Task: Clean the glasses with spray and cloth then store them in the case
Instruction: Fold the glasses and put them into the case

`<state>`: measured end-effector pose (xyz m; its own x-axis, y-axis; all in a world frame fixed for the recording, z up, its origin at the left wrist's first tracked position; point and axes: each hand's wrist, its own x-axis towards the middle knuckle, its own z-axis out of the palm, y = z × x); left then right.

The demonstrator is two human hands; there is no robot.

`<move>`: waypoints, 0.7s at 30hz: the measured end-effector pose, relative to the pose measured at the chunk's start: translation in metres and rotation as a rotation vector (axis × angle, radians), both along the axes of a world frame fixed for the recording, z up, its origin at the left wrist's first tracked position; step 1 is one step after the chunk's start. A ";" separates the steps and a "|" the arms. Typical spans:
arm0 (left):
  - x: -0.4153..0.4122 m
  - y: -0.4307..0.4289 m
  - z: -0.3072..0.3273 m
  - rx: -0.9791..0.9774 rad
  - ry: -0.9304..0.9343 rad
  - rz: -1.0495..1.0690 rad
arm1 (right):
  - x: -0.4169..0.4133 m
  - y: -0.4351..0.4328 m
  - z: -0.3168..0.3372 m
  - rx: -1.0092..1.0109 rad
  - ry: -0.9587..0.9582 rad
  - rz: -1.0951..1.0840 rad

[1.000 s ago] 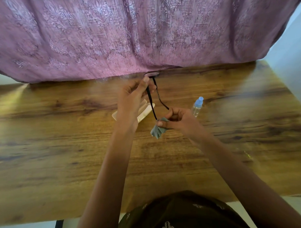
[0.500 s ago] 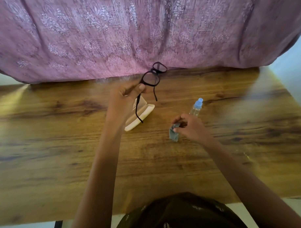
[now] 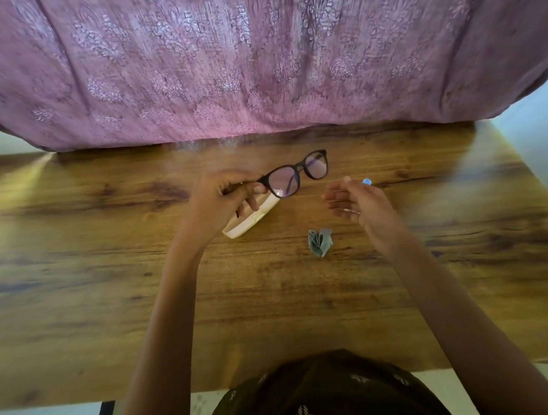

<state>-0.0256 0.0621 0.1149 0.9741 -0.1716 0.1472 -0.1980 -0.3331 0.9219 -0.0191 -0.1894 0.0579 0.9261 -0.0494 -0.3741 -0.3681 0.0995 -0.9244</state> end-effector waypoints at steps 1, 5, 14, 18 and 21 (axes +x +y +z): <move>-0.001 0.001 -0.001 0.010 -0.007 -0.026 | 0.002 -0.001 0.003 0.074 0.027 -0.020; -0.004 0.008 -0.006 0.034 -0.023 -0.140 | 0.002 -0.007 0.010 0.213 0.078 -0.046; -0.008 0.020 -0.017 0.082 0.087 -0.228 | -0.008 -0.007 0.021 0.077 -0.038 -0.022; -0.016 0.008 -0.028 -0.228 0.191 0.028 | -0.010 -0.001 0.020 0.098 -0.072 -0.076; -0.018 -0.003 -0.039 -0.284 0.273 0.288 | -0.010 0.005 0.016 0.071 -0.098 -0.105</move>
